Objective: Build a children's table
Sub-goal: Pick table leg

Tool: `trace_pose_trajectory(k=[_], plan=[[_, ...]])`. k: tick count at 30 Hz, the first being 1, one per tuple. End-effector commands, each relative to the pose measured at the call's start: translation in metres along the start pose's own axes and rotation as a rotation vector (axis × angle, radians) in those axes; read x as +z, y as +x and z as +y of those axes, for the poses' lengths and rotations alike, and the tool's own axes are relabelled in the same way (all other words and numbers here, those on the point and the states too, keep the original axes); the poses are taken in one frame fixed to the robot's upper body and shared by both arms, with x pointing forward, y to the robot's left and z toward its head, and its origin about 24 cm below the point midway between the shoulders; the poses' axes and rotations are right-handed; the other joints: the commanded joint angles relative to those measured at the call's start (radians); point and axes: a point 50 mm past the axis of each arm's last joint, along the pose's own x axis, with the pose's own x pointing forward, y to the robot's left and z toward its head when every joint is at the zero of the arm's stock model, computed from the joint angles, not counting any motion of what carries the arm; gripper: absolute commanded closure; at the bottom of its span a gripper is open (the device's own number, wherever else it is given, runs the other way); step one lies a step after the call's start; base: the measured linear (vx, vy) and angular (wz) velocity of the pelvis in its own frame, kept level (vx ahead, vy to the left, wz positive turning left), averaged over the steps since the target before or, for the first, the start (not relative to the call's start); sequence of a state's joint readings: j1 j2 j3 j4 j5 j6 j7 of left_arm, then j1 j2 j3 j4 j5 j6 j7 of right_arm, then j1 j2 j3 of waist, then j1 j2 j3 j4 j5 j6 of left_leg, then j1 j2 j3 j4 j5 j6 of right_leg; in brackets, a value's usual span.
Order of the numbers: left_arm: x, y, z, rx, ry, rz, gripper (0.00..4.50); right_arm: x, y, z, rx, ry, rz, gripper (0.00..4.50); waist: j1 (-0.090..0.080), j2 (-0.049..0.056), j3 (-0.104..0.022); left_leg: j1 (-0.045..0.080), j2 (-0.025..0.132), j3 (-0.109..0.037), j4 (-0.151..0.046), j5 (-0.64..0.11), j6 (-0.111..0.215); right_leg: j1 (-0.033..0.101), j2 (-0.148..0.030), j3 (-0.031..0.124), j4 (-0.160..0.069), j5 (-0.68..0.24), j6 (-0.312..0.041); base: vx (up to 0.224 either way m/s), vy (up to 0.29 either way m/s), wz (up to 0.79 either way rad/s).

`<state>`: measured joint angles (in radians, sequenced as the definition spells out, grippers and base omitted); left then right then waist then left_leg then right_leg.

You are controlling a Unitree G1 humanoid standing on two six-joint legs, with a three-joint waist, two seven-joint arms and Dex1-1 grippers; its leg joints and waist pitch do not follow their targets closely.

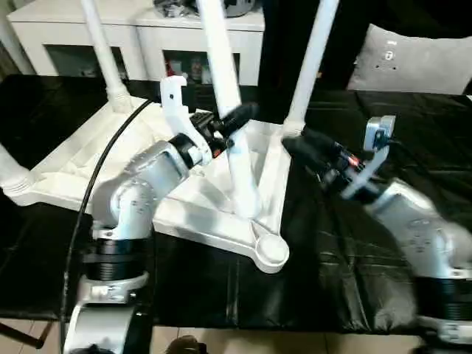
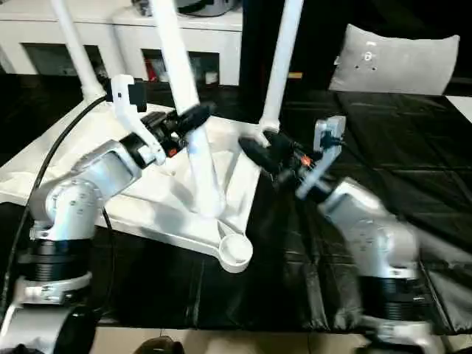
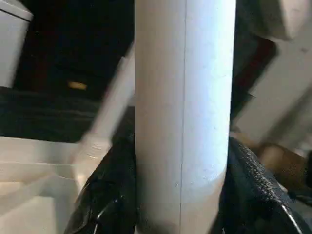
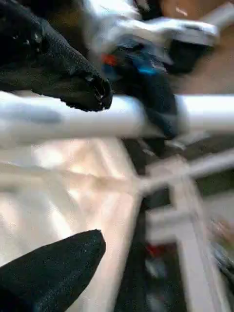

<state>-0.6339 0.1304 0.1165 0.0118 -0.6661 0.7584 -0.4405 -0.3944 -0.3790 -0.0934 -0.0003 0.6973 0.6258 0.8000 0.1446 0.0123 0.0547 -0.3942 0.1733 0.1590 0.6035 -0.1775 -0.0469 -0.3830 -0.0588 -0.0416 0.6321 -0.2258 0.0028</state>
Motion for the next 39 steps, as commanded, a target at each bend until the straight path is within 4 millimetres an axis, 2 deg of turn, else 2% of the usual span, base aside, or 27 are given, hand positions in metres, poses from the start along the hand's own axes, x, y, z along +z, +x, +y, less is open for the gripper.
trace_pose_trajectory(k=[1,5,9,16,21,30,33,36,38,39], plan=[[0.009,0.002,-0.015,-0.113,0.047,-0.01,2.68,-0.003,0.003,0.011,0.097,-0.018,0.071,0.19,0.005,-0.005,-0.074,0.019,0.046,-0.012,-0.06,-0.06,0.026,0.052,-0.078,0.038,-0.06,0.058,-0.218,0.0,0.0,0.0],[0.009,0.003,-0.023,-0.182,0.084,0.006,2.68,-0.008,0.004,0.016,0.162,-0.016,0.129,0.19,0.004,-0.005,-0.072,0.02,0.048,-0.012,-0.061,-0.071,0.026,0.05,-0.08,0.039,-0.062,0.037,-0.224,0.0,0.0,0.0],[0.006,0.0,-0.044,-0.376,0.115,0.023,2.68,-0.012,0.008,0.026,0.313,-0.018,0.203,0.19,0.007,-0.006,-0.073,0.021,0.05,-0.011,-0.061,-0.077,0.025,0.049,-0.081,0.039,-0.062,0.02,-0.233,0.0,0.0,0.0],[0.002,-0.003,-0.054,-0.526,0.147,0.086,2.68,-0.007,0.007,0.031,0.479,-0.04,0.249,0.19,0.005,-0.007,-0.07,0.021,0.049,-0.01,-0.061,-0.091,0.033,0.048,-0.079,0.039,-0.063,-0.01,-0.234,0.0,0.0,0.0],[-0.001,-0.002,-0.058,-0.579,0.162,0.113,2.68,-0.01,0.009,0.027,0.523,-0.061,0.308,0.19,0.003,-0.007,-0.072,0.022,0.05,-0.01,-0.06,-0.091,0.028,0.047,-0.08,0.038,-0.062,-0.007,-0.245,0.0,0.0,0.0],[-0.002,0.0,-0.062,-0.606,0.158,0.107,2.68,-0.012,0.015,0.024,0.549,-0.071,0.307,0.19,0.004,-0.009,-0.074,0.021,0.05,-0.009,-0.057,-0.075,0.043,0.049,-0.08,0.038,-0.058,0.024,-0.261,0.0,0.0,0.0],[-0.002,0.001,-0.062,-0.607,0.158,0.106,2.68,-0.012,0.016,0.026,0.578,-0.058,0.305,0.54,0.003,-0.009,-0.074,0.021,0.05,-0.009,-0.057,-0.08,0.046,0.05,-0.08,0.038,-0.059,0.023,-0.265,0.0,0.0,0.0],[-0.004,0.002,-0.062,-0.604,0.156,0.105,2.68,-0.014,0.016,0.026,0.59,-0.053,0.313,0.6,0.004,-0.008,-0.074,0.022,0.051,-0.01,-0.057,-0.085,0.045,0.049,-0.079,0.038,-0.059,0.016,-0.263,0.0,0.0,0.0],[-0.004,0.003,-0.062,-0.603,0.156,0.104,2.68,-0.015,0.016,0.026,0.601,-0.044,0.326,0.97,0.003,-0.008,-0.073,0.022,0.05,-0.01,-0.057,-0.091,0.045,0.049,-0.079,0.038,-0.06,0.009,-0.263,0.0,0.0,0.0],[-0.004,0.003,-0.062,-0.602,0.157,0.104,2.68,-0.015,0.016,0.026,0.604,-0.043,0.33,0.97,0.003,-0.007,-0.073,0.022,0.051,-0.01,-0.057,-0.094,0.042,0.049,-0.08,0.038,-0.061,0.004,-0.262,0.0,0.0,0.0]])
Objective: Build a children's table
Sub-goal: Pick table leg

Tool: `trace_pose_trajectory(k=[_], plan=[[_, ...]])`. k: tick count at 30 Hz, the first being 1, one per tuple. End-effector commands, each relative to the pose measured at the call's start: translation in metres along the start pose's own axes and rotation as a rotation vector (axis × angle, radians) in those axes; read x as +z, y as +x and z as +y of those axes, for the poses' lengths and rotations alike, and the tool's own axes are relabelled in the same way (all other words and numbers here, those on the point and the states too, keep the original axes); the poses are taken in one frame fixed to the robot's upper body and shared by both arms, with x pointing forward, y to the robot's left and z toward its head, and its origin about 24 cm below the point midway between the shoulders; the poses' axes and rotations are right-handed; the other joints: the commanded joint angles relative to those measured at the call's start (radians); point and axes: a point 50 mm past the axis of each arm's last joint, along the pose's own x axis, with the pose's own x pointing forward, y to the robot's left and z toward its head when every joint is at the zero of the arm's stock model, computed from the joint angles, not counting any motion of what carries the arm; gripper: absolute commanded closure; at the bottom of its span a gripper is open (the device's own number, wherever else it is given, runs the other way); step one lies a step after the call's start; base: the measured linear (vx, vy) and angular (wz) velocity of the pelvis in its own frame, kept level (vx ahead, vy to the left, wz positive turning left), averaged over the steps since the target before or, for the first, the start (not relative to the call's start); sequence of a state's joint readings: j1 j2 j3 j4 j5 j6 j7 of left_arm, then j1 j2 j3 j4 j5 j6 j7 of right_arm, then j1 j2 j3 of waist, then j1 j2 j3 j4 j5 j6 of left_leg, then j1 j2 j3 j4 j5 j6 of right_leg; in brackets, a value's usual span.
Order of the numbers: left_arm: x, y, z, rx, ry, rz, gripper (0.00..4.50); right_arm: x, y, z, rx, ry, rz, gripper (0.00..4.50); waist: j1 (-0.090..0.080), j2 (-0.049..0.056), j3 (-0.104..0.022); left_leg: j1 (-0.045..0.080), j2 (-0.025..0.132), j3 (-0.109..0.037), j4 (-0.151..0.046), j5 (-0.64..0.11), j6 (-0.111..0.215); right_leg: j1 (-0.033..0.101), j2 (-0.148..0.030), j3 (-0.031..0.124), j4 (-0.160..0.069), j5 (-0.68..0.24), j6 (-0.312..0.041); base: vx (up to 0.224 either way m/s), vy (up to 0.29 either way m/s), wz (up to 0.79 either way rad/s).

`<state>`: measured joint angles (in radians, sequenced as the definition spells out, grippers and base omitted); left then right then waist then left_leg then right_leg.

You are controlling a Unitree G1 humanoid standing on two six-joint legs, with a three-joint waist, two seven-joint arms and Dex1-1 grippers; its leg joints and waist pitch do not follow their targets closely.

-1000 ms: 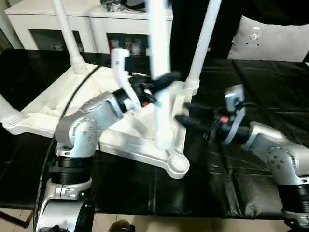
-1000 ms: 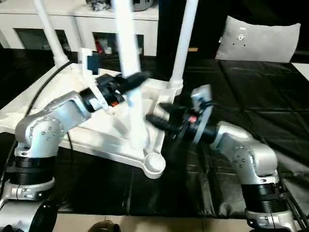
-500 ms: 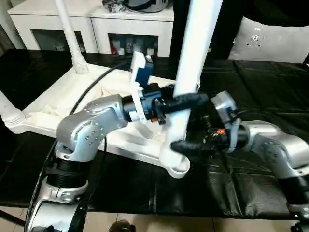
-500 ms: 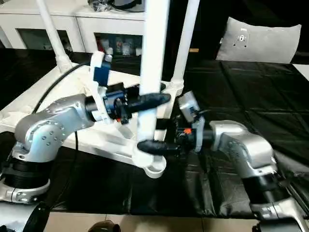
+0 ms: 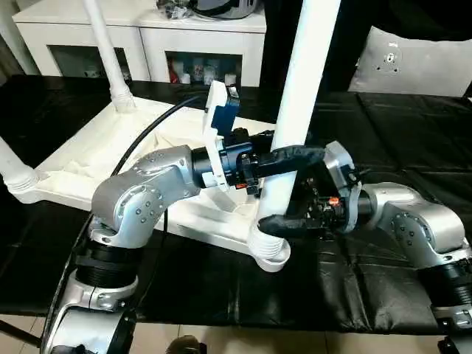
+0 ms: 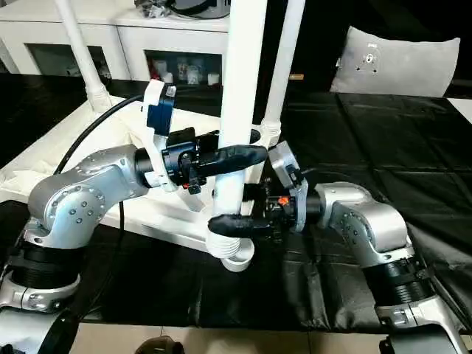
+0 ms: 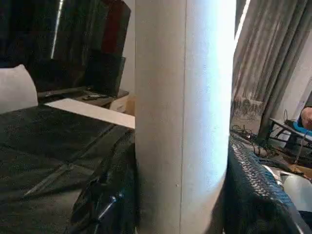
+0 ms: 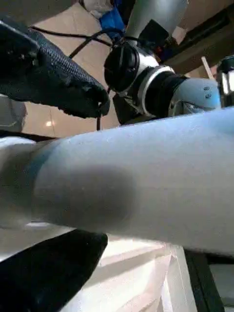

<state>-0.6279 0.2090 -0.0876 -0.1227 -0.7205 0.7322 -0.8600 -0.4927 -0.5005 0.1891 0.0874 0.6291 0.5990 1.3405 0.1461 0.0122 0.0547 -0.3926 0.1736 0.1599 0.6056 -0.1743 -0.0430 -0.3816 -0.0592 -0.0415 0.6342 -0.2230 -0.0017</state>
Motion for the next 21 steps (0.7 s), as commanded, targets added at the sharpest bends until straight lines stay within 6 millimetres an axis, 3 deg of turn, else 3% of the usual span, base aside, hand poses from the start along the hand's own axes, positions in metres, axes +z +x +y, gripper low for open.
trace_pose_trajectory(k=[1,2,13,21], plan=[[0.0035,0.004,-0.0012,-0.013,0.024,-0.002,2.68,0.0043,0.0002,-0.0003,0.013,-0.017,0.014,0.98,0.002,-0.007,-0.073,0.021,0.051,-0.011,-0.06,-0.099,0.037,0.047,-0.079,0.038,-0.063,-0.003,-0.257,0.0,0.0,0.0],[0.0034,0.0043,-0.0008,-0.01,0.026,-0.001,2.68,0.004,0.0003,-0.0004,0.014,-0.016,0.014,1.25,0.002,-0.006,-0.072,0.021,0.051,-0.011,-0.06,-0.104,0.034,0.046,-0.079,0.038,-0.064,-0.011,-0.254,0.0,0.0,0.0],[0.0026,0.0075,-0.0008,-0.011,0.034,-0.001,2.69,0.0003,0.0016,-0.0017,0.025,0.001,0.032,2.19,0.002,-0.008,-0.073,0.021,0.05,-0.011,-0.06,-0.101,0.035,0.047,-0.078,0.038,-0.063,0.001,-0.255,0.0,0.0,0.0],[0.0024,0.0077,0.0017,0.013,0.038,-0.005,2.69,-0.0024,0.0032,-0.0024,0.027,0.005,0.035,2.56,0.001,-0.007,-0.073,0.022,0.051,-0.012,-0.06,-0.109,0.033,0.046,-0.079,0.038,-0.064,-0.017,-0.254,0.0,0.0,0.0]])
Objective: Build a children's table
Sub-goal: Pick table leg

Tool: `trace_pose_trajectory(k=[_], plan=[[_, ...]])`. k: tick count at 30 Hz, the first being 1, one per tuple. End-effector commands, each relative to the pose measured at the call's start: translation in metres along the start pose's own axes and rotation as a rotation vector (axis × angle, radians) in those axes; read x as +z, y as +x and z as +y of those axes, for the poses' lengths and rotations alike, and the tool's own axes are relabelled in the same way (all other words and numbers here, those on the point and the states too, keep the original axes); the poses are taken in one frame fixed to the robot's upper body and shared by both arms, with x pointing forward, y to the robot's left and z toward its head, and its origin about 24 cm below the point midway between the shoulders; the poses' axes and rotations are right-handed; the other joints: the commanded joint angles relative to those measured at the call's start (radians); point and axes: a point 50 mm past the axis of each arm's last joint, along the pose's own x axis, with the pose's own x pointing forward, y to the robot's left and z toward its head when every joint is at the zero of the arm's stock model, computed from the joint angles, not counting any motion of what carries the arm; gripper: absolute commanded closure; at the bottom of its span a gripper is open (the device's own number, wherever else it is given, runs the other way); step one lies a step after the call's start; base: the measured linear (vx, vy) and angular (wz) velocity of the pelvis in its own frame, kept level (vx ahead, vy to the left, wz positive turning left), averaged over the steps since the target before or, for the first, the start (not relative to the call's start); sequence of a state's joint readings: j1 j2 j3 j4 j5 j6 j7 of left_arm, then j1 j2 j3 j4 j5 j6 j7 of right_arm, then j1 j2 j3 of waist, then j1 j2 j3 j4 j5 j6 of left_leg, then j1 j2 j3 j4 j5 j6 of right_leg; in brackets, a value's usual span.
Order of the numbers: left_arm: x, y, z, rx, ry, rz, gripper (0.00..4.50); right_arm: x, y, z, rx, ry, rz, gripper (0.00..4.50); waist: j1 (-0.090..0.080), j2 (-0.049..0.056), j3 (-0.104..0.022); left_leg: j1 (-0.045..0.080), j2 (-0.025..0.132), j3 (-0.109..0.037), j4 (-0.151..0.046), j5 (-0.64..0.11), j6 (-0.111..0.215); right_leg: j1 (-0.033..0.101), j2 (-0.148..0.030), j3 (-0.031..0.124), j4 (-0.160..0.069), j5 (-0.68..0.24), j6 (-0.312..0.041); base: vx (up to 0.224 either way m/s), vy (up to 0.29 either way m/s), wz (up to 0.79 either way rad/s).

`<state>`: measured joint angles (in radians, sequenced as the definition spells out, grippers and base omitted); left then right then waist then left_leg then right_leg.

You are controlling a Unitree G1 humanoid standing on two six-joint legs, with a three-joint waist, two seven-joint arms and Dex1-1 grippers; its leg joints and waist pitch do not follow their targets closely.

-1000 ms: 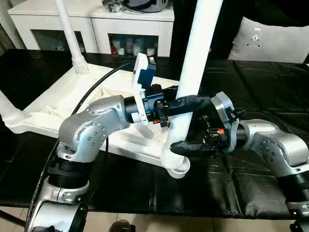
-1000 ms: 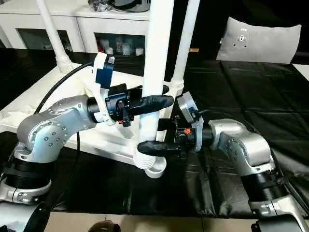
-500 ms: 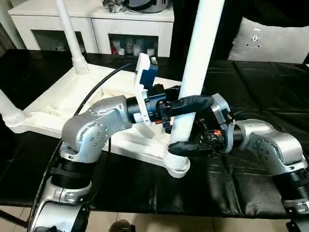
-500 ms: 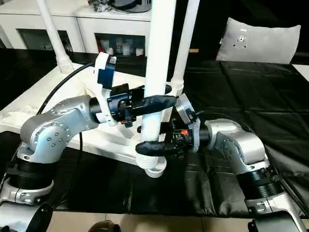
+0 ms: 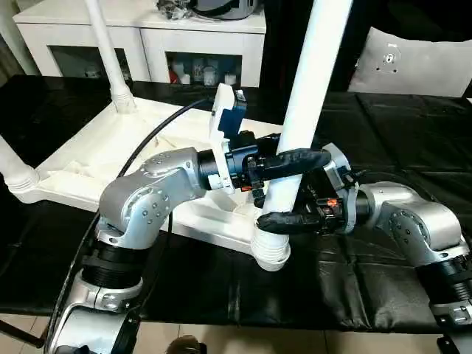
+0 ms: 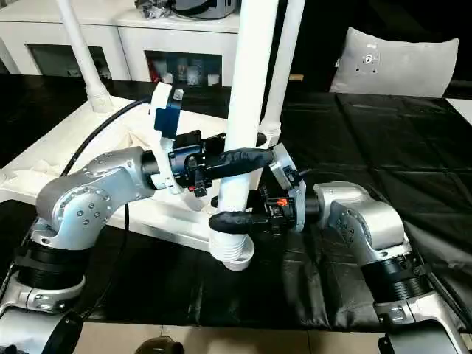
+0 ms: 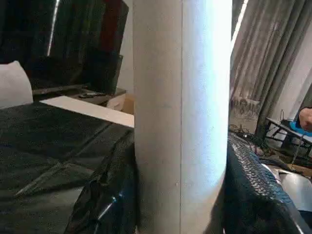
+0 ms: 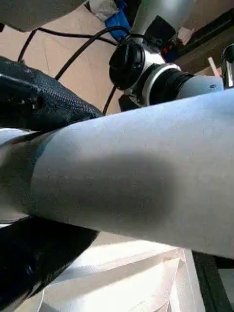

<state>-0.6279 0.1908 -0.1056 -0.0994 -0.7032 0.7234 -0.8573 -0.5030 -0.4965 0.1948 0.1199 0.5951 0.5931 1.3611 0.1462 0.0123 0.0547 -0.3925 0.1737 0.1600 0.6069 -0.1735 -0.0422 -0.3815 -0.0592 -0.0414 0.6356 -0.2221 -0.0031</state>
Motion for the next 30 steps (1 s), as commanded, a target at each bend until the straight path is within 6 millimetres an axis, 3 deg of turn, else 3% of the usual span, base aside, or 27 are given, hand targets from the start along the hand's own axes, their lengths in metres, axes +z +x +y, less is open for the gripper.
trace_pose_trajectory(k=[1,6,9,14,17,18,21,23,30], plan=[[0.0084,0.0031,0.0003,0.014,0.054,-0.016,2.69,0.0004,0.0047,0.0009,0.028,-0.01,0.012,2.58,0.002,-0.008,-0.073,0.021,0.051,-0.011,-0.061,-0.111,0.032,0.046,-0.08,0.038,-0.065,-0.018,-0.253,0.0,0.0,0.0],[0.0089,0.0035,0.0013,0.014,0.056,-0.019,2.69,-0.0014,0.0056,-0.0038,-0.012,-0.006,0.023,2.59,0.0,-0.01,-0.072,0.021,0.05,-0.011,-0.062,-0.116,0.031,0.047,-0.08,0.038,-0.067,-0.036,-0.249,0.0,0.0,0.0],[0.0082,0.0036,-0.0001,0.007,0.06,-0.015,2.69,0.0,0.0057,-0.0042,-0.01,0.012,0.008,1.91,0.001,-0.008,-0.072,0.021,0.05,-0.012,-0.062,-0.117,0.031,0.046,-0.08,0.038,-0.068,-0.04,-0.248,0.0,0.0,0.0],[0.0071,0.004,-0.0022,-0.008,0.061,-0.009,2.69,0.0054,0.0056,-0.0038,-0.003,0.008,-0.032,1.6,0.0,-0.007,-0.072,0.022,0.051,-0.012,-0.062,-0.113,0.029,0.045,-0.079,0.038,-0.067,-0.03,-0.248,0.0,0.0,0.0],[0.0069,0.0039,-0.0021,-0.008,0.061,-0.009,2.69,0.0067,0.0046,-0.002,0.017,0.015,-0.045,1.6,0.001,-0.007,-0.073,0.021,0.051,-0.012,-0.062,-0.117,0.029,0.046,-0.079,0.038,-0.066,-0.027,-0.249,0.0,0.0,0.0],[0.0067,0.0039,-0.0021,-0.008,0.062,-0.008,2.69,0.0072,0.0044,-0.0012,0.025,0.018,-0.05,1.86,0.0,-0.005,-0.072,0.021,0.05,-0.012,-0.063,-0.119,0.028,0.046,-0.079,0.038,-0.067,-0.026,-0.25,0.0,0.0,0.0],[0.0062,0.0038,-0.0023,-0.009,0.062,-0.006,2.69,0.0053,0.0042,-0.0002,0.027,0.032,-0.04,1.98,0.001,-0.006,-0.072,0.021,0.051,-0.012,-0.063,-0.123,0.024,0.046,-0.08,0.039,-0.067,-0.034,-0.249,0.0,0.0,0.0],[0.0061,0.0039,-0.0024,-0.009,0.062,-0.006,2.69,0.0038,0.0048,-0.0003,0.026,0.039,-0.039,2.34,0.0,-0.006,-0.071,0.02,0.05,-0.012,-0.063,-0.126,0.023,0.046,-0.08,0.039,-0.068,-0.04,-0.247,0.0,0.0,0.0],[0.0054,0.004,-0.0027,-0.013,0.061,-0.001,2.69,-0.0014,0.0071,-0.0029,-0.006,0.036,-0.015,2.5,0.0,-0.005,-0.071,0.021,0.05,-0.012,-0.064,-0.134,0.016,0.045,-0.08,0.039,-0.069,-0.051,-0.244,0.0,0.0,0.0]])
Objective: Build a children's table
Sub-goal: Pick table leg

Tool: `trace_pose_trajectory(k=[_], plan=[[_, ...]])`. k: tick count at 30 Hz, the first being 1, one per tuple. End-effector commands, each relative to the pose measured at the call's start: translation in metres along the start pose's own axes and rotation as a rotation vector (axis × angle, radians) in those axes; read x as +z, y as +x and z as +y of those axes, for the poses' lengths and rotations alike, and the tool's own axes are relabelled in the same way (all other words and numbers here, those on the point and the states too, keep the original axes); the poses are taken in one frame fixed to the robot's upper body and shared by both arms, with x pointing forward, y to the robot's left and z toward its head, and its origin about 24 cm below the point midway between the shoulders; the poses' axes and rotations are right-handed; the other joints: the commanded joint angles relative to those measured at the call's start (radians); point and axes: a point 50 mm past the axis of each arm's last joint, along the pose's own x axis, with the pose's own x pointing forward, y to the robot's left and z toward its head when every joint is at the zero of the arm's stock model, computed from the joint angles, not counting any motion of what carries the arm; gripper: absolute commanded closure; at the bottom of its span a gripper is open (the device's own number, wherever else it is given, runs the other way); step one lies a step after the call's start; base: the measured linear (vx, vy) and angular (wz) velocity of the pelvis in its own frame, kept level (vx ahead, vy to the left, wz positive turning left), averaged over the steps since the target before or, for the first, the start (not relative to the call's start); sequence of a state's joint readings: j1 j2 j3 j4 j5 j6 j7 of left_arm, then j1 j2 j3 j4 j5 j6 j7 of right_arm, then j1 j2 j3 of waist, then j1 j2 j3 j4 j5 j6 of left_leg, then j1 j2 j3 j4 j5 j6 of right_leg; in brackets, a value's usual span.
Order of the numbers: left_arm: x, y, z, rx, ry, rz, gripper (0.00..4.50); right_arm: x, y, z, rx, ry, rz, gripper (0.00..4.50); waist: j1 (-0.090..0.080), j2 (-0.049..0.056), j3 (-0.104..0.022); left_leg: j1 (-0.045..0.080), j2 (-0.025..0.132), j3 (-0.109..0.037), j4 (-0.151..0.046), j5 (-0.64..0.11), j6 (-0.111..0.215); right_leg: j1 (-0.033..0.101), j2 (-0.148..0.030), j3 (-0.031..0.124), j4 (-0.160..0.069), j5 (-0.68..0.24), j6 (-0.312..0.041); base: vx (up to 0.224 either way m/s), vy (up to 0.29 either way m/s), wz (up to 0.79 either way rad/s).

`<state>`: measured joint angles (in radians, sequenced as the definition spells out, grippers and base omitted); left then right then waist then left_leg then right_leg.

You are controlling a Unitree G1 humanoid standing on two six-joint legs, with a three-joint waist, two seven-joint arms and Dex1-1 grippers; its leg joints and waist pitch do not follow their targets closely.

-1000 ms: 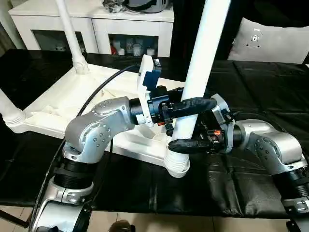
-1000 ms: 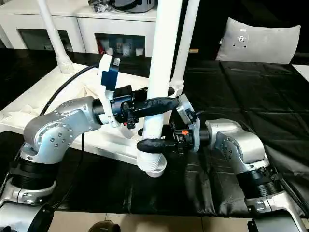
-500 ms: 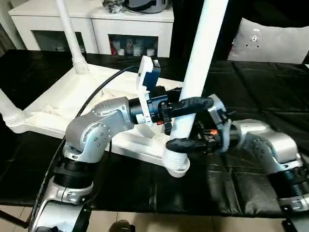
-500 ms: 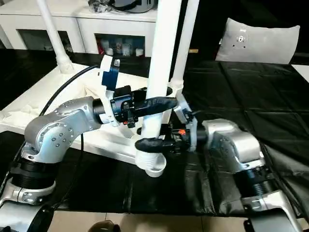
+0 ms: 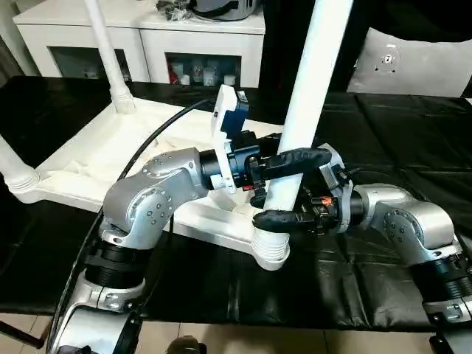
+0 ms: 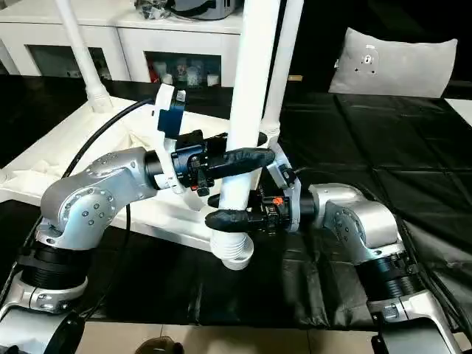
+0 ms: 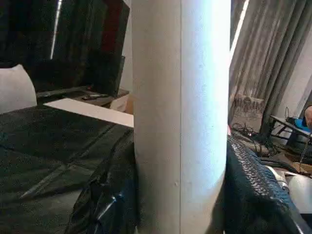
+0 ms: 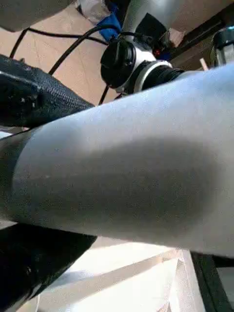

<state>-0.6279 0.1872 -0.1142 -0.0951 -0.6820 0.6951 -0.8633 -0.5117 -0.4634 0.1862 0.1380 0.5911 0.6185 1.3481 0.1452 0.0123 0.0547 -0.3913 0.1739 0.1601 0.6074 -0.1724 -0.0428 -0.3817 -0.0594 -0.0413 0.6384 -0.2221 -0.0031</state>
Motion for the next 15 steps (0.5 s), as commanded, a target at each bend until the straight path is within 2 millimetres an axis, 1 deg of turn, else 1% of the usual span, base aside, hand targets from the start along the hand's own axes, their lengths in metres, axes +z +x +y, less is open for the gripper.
trace_pose_trajectory(k=[1,3,4,5,6,7,11,12,14,15], plan=[[0.006,0.003,-0.003,-0.015,0.036,0.002,2.69,0.0,0.002,0.0,-0.006,0.006,0.004,2.51,0.001,-0.005,-0.071,0.021,0.05,-0.013,-0.065,-0.136,0.017,0.045,-0.079,0.039,-0.072,-0.053,-0.244,0.0,0.0,0.0],[0.005,0.003,-0.002,-0.002,0.013,0.015,2.69,0.0,0.002,-0.001,-0.022,0.014,-0.006,2.52,0.0,-0.006,-0.071,0.02,0.049,-0.012,-0.065,-0.135,0.017,0.044,-0.079,0.039,-0.071,-0.05,-0.245,0.0,0.0,0.0],[0.005,0.004,-0.003,-0.007,-0.007,0.015,2.34,0.0,0.004,-0.001,-0.031,0.006,-0.006,2.52,0.0,-0.006,-0.071,0.02,0.05,-0.012,-0.065,-0.135,0.016,0.044,-0.079,0.038,-0.07,-0.053,-0.246,0.0,0.0,0.0],[0.005,0.004,-0.003,-0.007,-0.007,0.015,2.13,0.0,0.004,-0.001,-0.031,0.006,-0.006,2.52,0.0,-0.006,-0.071,0.02,0.05,-0.012,-0.065,-0.135,0.016,0.044,-0.079,0.038,-0.07,-0.053,-0.246,0.0,0.0,0.0],[0.005,0.005,-0.005,-0.03,-0.011,0.015,1.99,0.0,0.005,-0.003,-0.044,0.004,-0.017,2.53,0.0,-0.006,-0.07,0.02,0.049,-0.012,-0.065,-0.14,0.015,0.044,-0.079,0.038,-0.072,-0.065,-0.245,0.0,0.0,0.0],[0.005,0.006,-0.008,-0.05,-0.017,0.017,1.97,0.0,0.006,-0.003,-0.049,0.002,-0.02,2.54,0.0,-0.005,-0.07,0.021,0.05,-0.013,-0.066,-0.142,0.014,0.042,-0.079,0.039,-0.073,-0.07,-0.242,0.0,0.0,0.0],[0.003,0.012,-0.017,-0.096,-0.018,0.022,1.56,-0.002,0.012,-0.008,-0.111,-0.019,-0.056,2.59,-0.001,-0.005,-0.071,0.021,0.051,-0.013,-0.067,-0.143,0.005,0.041,-0.08,0.039,-0.072,-0.068,-0.242,0.0,0.0,0.0],[0.002,0.014,-0.019,-0.103,-0.012,0.025,1.49,-0.003,0.013,-0.009,-0.128,-0.024,-0.06,2.59,-0.002,-0.002,-0.07,0.021,0.051,-0.013,-0.069,-0.147,0.003,0.04,-0.08,0.039,-0.072,-0.067,-0.24,0.0,0.0,0.0],[0.0,0.02,-0.02,-0.083,0.014,0.031,1.42,-0.005,0.016,-0.012,-0.152,-0.025,-0.062,2.59,-0.002,-0.002,-0.069,0.023,0.052,-0.013,-0.069,-0.155,0.0,0.041,-0.08,0.039,-0.074,-0.071,-0.235,0.0,0.0,0.0],[0.001,0.025,-0.023,-0.089,0.008,0.014,1.33,-0.006,0.018,-0.013,-0.171,-0.025,-0.075,2.59,0.0,0.003,-0.069,0.023,0.053,-0.013,-0.069,-0.162,-0.005,0.04,-0.081,0.04,-0.073,-0.074,-0.233,0.0,0.0,0.0]])
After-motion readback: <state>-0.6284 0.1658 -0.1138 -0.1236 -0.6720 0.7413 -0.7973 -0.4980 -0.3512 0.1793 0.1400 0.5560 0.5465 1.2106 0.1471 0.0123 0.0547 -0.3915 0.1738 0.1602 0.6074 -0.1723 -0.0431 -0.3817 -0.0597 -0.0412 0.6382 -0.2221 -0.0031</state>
